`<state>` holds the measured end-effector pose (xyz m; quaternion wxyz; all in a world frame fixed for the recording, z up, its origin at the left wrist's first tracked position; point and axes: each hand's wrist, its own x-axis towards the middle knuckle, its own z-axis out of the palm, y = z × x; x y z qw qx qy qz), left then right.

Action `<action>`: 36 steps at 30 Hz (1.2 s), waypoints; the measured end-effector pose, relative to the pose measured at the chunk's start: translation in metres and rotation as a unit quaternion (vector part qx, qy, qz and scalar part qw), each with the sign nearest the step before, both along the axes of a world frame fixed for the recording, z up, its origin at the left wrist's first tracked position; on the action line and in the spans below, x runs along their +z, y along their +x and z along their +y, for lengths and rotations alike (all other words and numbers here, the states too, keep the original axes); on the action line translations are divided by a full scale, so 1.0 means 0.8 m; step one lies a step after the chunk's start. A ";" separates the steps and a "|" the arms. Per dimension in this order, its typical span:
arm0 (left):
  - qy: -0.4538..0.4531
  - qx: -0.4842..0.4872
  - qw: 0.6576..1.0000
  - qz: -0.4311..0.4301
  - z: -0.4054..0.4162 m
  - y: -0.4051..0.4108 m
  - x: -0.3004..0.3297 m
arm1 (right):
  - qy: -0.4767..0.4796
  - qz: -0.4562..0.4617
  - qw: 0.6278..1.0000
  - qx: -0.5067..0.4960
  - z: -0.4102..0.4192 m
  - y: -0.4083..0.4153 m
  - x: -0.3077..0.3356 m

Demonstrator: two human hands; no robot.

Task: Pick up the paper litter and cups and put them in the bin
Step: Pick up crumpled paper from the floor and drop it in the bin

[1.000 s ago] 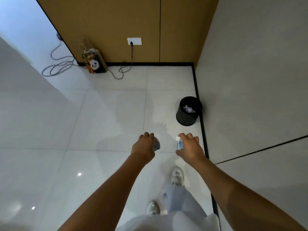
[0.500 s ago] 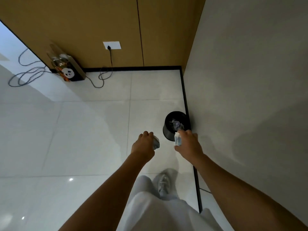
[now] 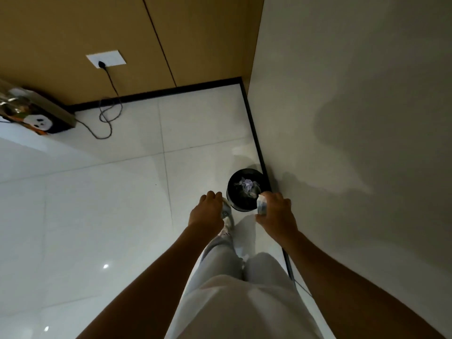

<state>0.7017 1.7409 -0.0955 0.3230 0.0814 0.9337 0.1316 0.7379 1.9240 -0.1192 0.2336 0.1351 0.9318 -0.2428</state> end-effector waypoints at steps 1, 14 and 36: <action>0.001 -0.003 1.000 -0.006 0.003 -0.017 -0.007 | 0.000 -0.007 1.000 -0.004 0.003 -0.013 -0.010; -0.007 0.040 0.998 -0.043 0.022 -0.100 -0.147 | 0.006 -0.016 0.999 0.035 0.017 -0.135 -0.172; -0.006 -0.066 0.994 -0.088 0.134 -0.156 -0.297 | 0.002 -0.114 0.991 -0.065 0.083 -0.109 -0.261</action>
